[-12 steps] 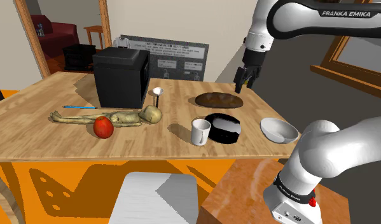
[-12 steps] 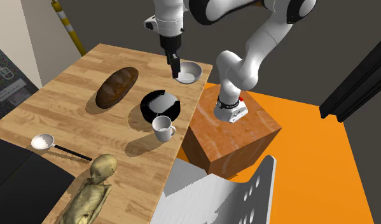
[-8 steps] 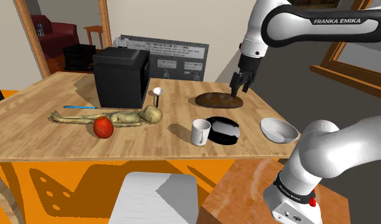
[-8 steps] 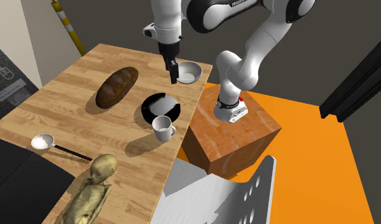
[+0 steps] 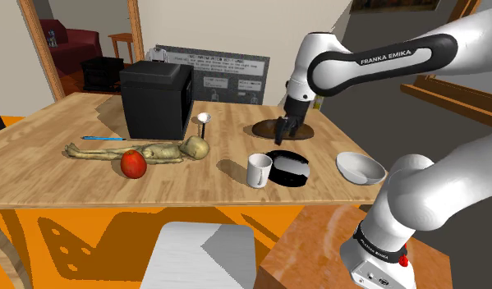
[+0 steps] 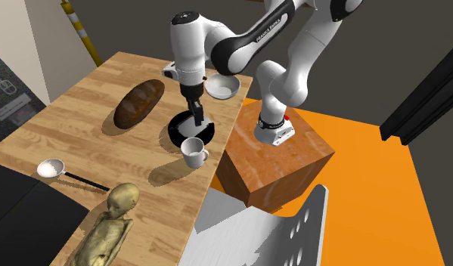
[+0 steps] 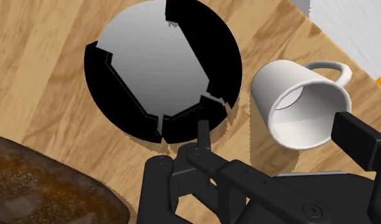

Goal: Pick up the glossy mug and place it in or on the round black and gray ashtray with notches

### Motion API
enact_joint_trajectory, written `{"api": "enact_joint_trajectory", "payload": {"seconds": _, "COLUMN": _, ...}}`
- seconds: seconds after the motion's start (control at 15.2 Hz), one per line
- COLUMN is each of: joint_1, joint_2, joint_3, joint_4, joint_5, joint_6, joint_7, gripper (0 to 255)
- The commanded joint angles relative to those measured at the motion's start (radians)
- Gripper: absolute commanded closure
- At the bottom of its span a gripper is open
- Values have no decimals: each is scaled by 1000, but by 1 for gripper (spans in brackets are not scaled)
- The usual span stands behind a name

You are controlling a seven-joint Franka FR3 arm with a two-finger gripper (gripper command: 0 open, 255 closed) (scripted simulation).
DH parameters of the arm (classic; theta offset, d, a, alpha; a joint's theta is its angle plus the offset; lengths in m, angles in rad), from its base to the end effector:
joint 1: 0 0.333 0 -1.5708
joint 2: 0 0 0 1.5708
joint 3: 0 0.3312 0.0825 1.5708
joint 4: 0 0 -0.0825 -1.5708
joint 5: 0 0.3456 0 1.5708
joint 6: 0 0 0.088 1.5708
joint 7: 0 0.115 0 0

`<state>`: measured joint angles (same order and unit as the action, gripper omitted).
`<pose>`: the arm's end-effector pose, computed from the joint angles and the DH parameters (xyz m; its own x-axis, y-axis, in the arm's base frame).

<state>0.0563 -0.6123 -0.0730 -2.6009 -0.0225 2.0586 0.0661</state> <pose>0.3225 -0.0085 0.4775 0.9958 -0.0618 0.0674 -0.0602 -0.9978 -0.0259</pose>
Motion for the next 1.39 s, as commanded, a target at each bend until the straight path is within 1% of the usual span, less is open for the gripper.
{"api": "enact_joint_trajectory", "payload": {"seconds": 0.0, "joint_1": 15, "joint_2": 57, "joint_3": -3, "joint_4": -23, "joint_5": 14, "joint_6": 94, "joint_7": -11, "gripper": 0}}
{"api": "enact_joint_trajectory", "payload": {"seconds": 0.26, "joint_1": 50, "joint_2": 192, "joint_3": -9, "joint_4": -38, "joint_5": 49, "joint_6": 265, "joint_7": -41, "gripper": 0}}
{"api": "enact_joint_trajectory", "payload": {"seconds": 0.79, "joint_1": 62, "joint_2": 292, "joint_3": -12, "joint_4": -72, "joint_5": 67, "joint_6": 401, "joint_7": -54, "gripper": 0}}
{"api": "enact_joint_trajectory", "payload": {"seconds": 1.32, "joint_1": 63, "joint_2": 299, "joint_3": -12, "joint_4": -75, "joint_5": 69, "joint_6": 411, "joint_7": -55, "gripper": 0}}
